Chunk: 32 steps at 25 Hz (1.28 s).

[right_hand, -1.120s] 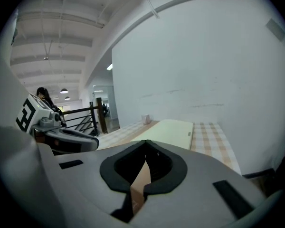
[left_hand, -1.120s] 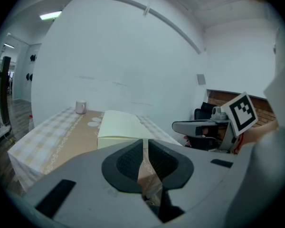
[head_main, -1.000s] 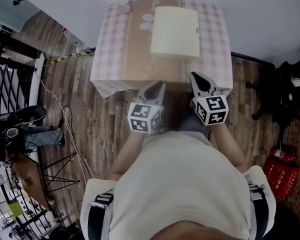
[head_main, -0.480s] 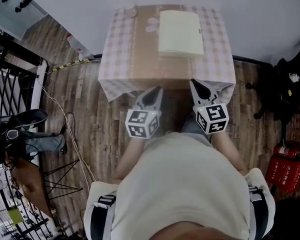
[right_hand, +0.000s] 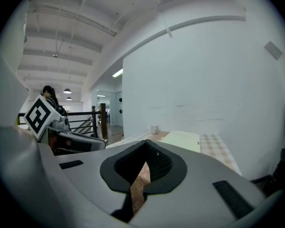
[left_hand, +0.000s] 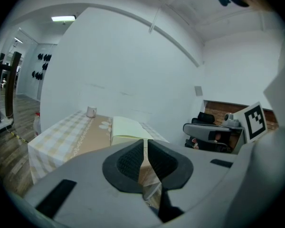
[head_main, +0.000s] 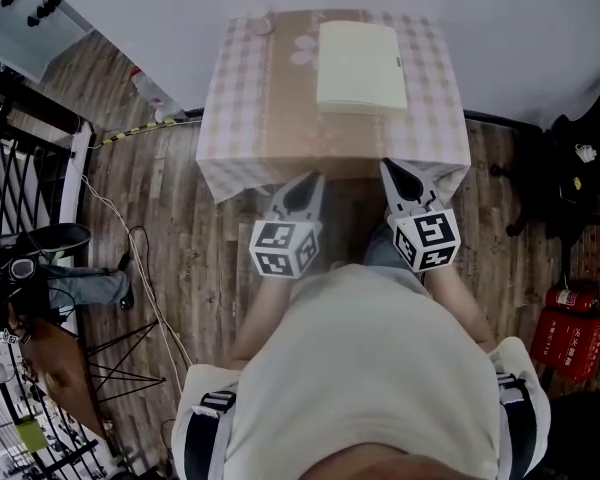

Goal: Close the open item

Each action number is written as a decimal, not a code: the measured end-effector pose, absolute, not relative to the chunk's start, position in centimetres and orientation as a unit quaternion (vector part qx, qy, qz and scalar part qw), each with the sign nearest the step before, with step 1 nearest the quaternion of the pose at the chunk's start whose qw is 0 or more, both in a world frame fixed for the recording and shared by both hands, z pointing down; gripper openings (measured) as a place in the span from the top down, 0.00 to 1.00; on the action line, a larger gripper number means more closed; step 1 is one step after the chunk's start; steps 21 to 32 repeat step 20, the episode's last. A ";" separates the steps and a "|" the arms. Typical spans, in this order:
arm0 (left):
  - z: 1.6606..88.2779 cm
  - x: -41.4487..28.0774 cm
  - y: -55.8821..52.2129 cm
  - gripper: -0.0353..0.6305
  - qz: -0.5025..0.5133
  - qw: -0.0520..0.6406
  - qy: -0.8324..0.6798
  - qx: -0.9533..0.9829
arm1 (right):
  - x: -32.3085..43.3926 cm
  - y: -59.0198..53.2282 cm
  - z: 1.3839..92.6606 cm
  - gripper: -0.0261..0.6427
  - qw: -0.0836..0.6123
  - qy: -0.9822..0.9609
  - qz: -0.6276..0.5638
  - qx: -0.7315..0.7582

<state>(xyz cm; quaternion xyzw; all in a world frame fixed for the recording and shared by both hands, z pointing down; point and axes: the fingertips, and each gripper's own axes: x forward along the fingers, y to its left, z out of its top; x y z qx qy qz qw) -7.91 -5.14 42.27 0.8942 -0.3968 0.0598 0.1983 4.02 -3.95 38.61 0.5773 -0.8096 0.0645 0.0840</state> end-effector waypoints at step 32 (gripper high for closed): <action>42.3 -9.0 -5.2 0.93 0.051 0.208 -0.400 0.891 | 3.0 -3.4 38.5 0.96 0.077 -0.811 0.065 0.576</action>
